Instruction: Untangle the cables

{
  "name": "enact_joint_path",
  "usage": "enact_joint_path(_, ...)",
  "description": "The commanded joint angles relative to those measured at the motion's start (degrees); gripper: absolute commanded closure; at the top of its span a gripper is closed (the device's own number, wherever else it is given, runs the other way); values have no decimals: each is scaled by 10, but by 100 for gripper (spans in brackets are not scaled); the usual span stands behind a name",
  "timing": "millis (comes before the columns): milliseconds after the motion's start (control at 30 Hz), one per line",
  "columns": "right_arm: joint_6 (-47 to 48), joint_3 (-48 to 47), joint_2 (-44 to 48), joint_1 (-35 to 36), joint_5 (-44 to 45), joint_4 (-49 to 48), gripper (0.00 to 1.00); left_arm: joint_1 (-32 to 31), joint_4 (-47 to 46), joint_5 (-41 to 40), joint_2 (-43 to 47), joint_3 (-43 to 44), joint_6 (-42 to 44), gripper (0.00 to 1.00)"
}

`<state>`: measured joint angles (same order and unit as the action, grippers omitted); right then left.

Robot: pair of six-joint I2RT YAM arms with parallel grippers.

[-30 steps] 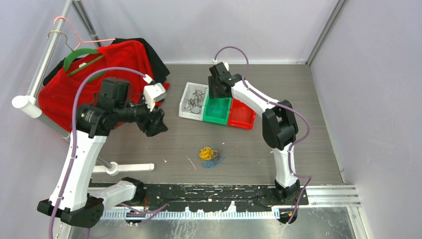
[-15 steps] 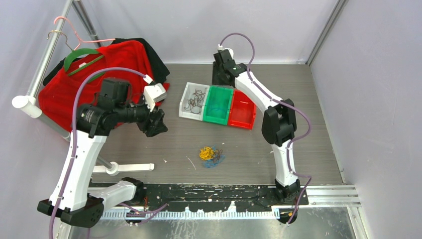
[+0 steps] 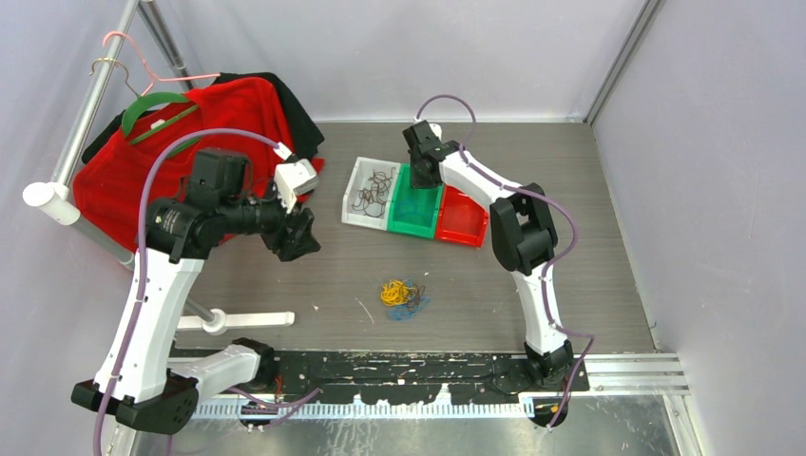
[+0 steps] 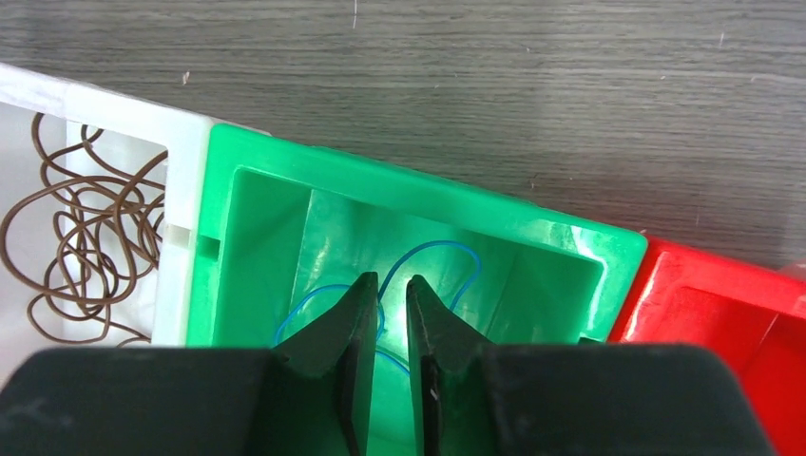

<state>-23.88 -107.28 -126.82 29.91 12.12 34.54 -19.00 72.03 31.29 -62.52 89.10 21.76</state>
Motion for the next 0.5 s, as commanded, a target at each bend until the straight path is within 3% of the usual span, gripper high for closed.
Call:
enact_joint_path(0,-9,7,4,5,15,-47,78,0,1,6,10,11,9,34)
enact_joint_path(233,5,3,-8,14,20,-68,78,1,4,-5,5,2,3,34)
enact_joint_path(400,34,-3,42,24,52,-78,61,16,11,6,-10,-1,-7,30)
enact_joint_path(467,41,-1,64,28,55,-77,55,26,15,11,-20,0,-7,19)
